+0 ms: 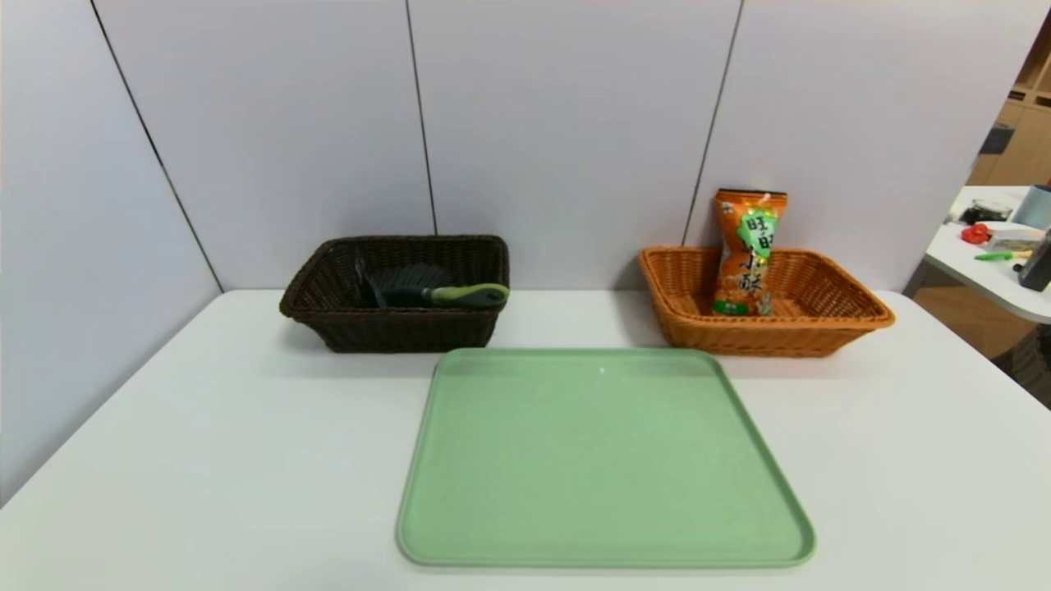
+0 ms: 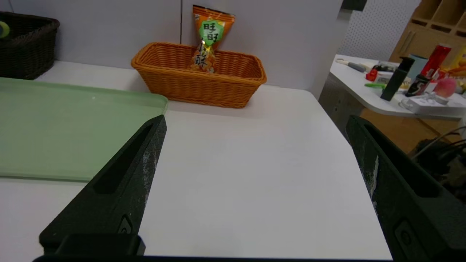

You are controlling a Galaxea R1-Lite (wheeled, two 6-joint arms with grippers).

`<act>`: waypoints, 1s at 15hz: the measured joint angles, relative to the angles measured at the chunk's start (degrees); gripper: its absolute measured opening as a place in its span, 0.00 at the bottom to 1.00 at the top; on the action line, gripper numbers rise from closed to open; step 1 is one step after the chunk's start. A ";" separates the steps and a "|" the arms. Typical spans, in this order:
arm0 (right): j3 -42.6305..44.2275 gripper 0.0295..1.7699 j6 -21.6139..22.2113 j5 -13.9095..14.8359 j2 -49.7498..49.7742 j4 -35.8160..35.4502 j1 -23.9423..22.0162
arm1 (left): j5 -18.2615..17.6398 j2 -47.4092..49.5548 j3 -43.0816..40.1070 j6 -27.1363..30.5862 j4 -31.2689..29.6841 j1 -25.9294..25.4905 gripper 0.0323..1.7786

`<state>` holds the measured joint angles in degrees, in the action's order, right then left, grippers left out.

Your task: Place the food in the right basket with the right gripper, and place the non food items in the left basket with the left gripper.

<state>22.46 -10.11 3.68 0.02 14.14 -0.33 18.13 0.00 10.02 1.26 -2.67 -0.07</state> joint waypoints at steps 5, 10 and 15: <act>-20.86 0.96 -5.94 -3.22 0.02 -30.59 0.06 | -4.83 0.10 -8.79 2.33 -14.49 0.00 0.95; -22.38 0.96 -5.81 -6.79 0.02 -18.30 0.06 | -8.18 0.10 -10.00 -0.51 -8.70 0.00 0.95; -22.41 0.96 0.71 -6.57 0.02 -14.03 0.06 | -15.48 0.10 -10.02 -6.73 -2.17 0.00 0.95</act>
<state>0.05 -9.40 -2.89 0.05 0.11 -0.27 2.65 0.10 0.00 -5.47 -4.84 -0.07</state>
